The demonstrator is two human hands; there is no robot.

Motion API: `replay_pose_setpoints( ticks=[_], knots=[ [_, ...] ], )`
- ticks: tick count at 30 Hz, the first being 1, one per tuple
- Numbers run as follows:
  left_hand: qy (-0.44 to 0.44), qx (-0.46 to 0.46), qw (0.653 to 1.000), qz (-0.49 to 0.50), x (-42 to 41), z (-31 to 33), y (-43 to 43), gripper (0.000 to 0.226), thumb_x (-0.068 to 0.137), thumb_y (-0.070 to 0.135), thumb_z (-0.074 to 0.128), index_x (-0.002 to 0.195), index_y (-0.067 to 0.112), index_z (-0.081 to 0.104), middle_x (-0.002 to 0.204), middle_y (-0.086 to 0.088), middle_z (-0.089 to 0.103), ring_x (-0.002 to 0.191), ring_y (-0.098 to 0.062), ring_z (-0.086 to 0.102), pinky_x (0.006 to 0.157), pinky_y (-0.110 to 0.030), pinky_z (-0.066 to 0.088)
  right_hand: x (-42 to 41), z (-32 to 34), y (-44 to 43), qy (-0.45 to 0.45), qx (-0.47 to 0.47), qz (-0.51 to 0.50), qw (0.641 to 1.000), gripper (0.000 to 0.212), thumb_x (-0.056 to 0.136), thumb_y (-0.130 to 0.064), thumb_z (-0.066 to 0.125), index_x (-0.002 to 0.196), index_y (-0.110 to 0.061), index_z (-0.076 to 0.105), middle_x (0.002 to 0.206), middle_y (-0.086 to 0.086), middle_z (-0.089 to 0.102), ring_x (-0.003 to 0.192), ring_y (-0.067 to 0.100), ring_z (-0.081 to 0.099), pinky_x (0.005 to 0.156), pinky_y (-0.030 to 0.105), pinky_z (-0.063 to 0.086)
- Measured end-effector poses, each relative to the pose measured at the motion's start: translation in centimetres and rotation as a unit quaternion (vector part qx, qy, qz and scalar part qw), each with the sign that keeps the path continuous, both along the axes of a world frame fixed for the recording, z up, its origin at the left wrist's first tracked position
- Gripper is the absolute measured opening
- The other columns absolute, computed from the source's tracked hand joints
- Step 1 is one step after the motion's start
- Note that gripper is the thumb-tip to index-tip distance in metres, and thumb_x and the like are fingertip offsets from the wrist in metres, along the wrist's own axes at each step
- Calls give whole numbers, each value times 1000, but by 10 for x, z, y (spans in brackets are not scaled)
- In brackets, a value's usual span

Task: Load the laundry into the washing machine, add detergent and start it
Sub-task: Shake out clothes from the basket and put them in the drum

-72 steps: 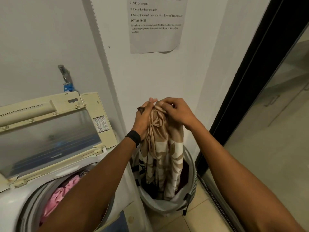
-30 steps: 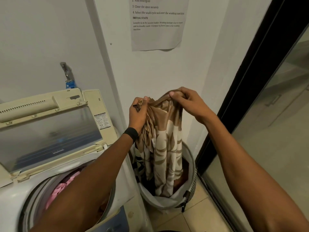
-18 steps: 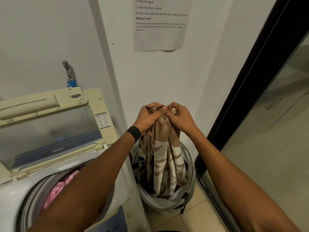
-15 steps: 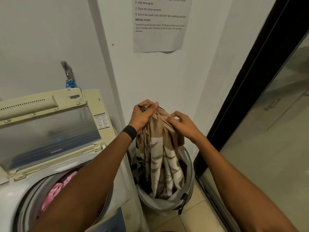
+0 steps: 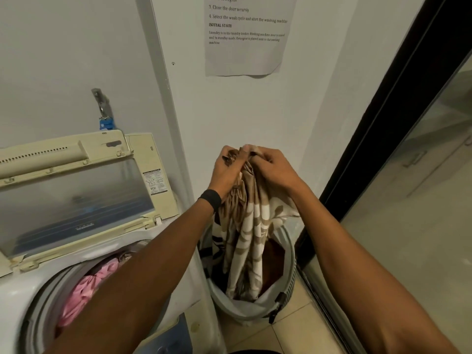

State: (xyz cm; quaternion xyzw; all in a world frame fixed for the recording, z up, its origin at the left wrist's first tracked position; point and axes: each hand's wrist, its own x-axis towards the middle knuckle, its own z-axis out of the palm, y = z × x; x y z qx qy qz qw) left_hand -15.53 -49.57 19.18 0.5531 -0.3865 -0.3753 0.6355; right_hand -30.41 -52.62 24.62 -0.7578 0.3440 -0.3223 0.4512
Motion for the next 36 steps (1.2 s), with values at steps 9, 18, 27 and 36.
replay_pose_setpoints(
  ticks=[9,18,27,36],
  knots=[
    [-22,15,990,137,24,1,-4,28,94,30,74,86,15,53,78,1,55,70,-11,56,69,-20,49,-30,-46,-10,182,46,28,982,32,95,-47,66,117,-23,60,93,-5,72,82,13,70,72,29,52],
    [9,7,995,100,30,5,-5,17,101,31,66,95,16,71,100,-3,76,94,-15,70,93,-31,56,-31,-4,-25,-55,34,-66,996,36,100,-43,63,98,-8,71,84,9,68,74,11,63,63,28,51],
    [58,5,993,-100,18,7,7,51,89,36,79,134,19,62,128,-10,71,120,-25,68,106,-43,54,18,-9,-9,-84,171,27,981,32,106,-23,48,111,-4,74,104,11,76,99,25,71,90,39,57],
    [141,1,990,17,3,45,-9,23,85,31,83,92,13,69,105,-22,75,105,-41,72,99,-55,57,24,-97,27,-111,71,-53,990,99,76,-51,87,153,-47,25,152,-13,43,137,7,48,107,27,48]
  ],
)
